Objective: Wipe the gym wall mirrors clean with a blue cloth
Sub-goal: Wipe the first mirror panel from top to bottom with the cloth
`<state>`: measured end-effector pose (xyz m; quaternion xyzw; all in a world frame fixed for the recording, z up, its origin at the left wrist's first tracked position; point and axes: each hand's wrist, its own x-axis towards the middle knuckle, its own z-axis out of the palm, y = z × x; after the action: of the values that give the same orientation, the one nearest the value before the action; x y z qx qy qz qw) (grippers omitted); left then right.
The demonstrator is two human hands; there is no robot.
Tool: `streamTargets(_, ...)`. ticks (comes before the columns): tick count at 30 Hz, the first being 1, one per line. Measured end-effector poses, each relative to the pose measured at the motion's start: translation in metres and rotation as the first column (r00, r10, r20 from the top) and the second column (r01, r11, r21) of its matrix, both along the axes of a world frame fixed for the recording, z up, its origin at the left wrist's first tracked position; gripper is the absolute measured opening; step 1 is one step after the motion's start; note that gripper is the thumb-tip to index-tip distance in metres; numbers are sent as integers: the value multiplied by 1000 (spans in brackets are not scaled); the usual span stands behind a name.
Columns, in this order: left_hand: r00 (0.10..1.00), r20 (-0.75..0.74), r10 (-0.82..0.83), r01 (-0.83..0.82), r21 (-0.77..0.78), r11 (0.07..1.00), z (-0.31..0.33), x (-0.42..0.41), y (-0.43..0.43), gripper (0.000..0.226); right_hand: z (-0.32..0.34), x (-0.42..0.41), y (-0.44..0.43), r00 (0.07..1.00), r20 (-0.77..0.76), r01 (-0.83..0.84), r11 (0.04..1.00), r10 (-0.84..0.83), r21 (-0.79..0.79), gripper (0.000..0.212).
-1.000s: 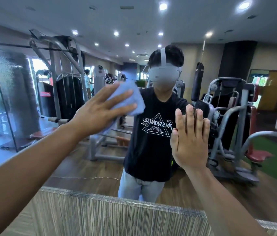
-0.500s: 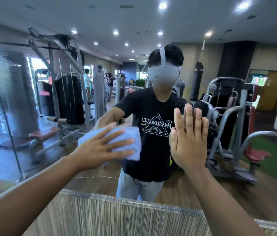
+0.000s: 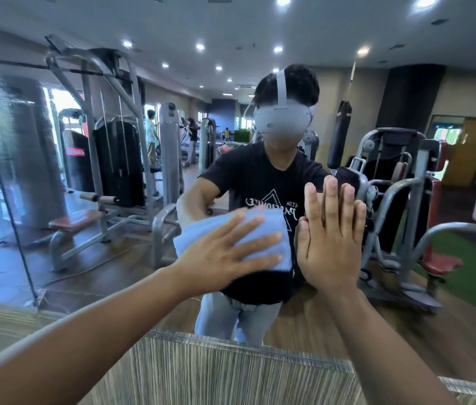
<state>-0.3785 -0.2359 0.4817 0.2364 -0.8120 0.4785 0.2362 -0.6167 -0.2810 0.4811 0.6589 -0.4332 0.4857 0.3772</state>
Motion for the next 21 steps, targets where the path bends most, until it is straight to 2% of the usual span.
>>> streamTargets(2, 994, 108, 21, -24, 32, 999, -9, 13, 4, 42, 0, 0, 0, 1000, 6, 9, 1000, -9, 0, 60)
streamTargets(4, 992, 118, 47, -51, 34, 998, -2, 31, 6, 42, -1, 0, 1, 1000, 2, 16, 1000, -16, 2, 60)
streamTargets(6, 997, 39, 69, -69, 7, 998, 20, 45, 7, 46, 0, 0, 1, 1000, 0, 18, 1000, -18, -5, 58)
streamTargets(10, 975, -216, 62, -82, -85, 993, 73, 36, 0, 71, -1, 2, -2, 1000, 0, 25, 999, -25, -22, 57)
streamTargets(13, 939, -343, 2, -52, -136, 989, 80, 5, -7, 68, 0, 1, -2, 1000, 2, 19, 1000, -19, -16, 56)
streamTargets(15, 962, -270, -45, 10, -130, 991, 59, -7, -11, 55, 0, 1, -1, 1000, 7, 22, 1000, -21, -17, 55)
streamTargets(17, 994, -82, -68, 63, -64, 996, 24, -6, -11, 42, 0, 0, -1, 999, -7, 38, 999, -38, -25, 55)
streamTargets(19, 992, 114, -50, 50, 1, 999, -8, 7, -6, 39, 1, 0, -1, 998, -23, 58, 998, -59, -24, 57)
streamTargets(21, 982, 186, -5, 2, 20, 1000, -27, 28, -1, 39, 0, 0, 1, 997, -30, 68, 998, -69, -16, 57)
